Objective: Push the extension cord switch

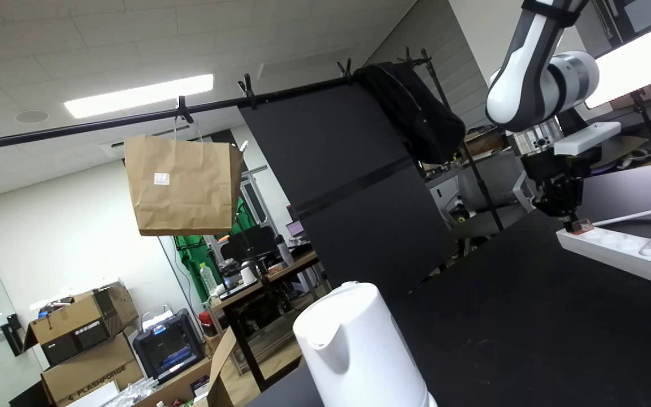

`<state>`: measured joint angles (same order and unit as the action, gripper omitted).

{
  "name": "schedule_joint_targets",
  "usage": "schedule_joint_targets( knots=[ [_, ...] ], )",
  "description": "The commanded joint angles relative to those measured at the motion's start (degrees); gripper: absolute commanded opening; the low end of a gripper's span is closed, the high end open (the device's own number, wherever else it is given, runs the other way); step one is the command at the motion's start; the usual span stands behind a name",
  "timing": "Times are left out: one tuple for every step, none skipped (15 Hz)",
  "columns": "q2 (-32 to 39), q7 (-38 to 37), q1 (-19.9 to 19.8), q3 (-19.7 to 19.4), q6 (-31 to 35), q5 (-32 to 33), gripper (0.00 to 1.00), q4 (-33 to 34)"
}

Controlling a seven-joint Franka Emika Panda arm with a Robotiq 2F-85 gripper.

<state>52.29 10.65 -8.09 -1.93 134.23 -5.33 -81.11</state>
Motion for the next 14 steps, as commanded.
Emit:
schedule_joint_targets(
  knots=[
    [0.47, -0.75, 0.59, 0.23, 1.42, 1.91, 0.0, -1.27],
    [0.64, -0.91, 1.2, -0.12, 1.78, 2.92, 0.0, -1.64],
    [0.75, -1.22, 1.93, -0.54, 2.27, 4.16, 0.0, -2.18],
    [0.76, -1.44, 2.48, -0.84, 2.58, 5.36, 0.0, -2.53],
    [0.77, -1.83, 3.15, -1.22, 3.02, 6.67, 0.0, -2.95],
    [0.66, -2.19, 3.72, -1.57, 3.52, 7.9, 0.0, -3.41],
    [0.57, -2.61, 4.38, -2.03, 4.02, 9.08, 0.0, -3.91],
    [0.58, -3.23, 5.14, -2.58, 4.73, 10.33, 0.0, -4.47],
    [0.45, -3.72, 5.84, -3.13, 5.4, 11.53, 0.0, -5.02],
    [0.32, -4.33, 6.52, -3.7, 6.19, 12.65, 0.0, -5.64],
    [0.09, -5.06, 7.2, -4.25, 7.04, 13.7, 0.0, -6.46],
    [-0.11, -5.74, 7.88, -4.8, 7.74, 14.74, 0.0, -7.25],
    [-0.34, -6.55, 8.62, -5.41, 8.6, 15.8, 0.0, -8.21],
    [-0.5, -7.24, 9.33, -6.01, 9.45, 16.92, 0.0, -9.05]
  ],
)
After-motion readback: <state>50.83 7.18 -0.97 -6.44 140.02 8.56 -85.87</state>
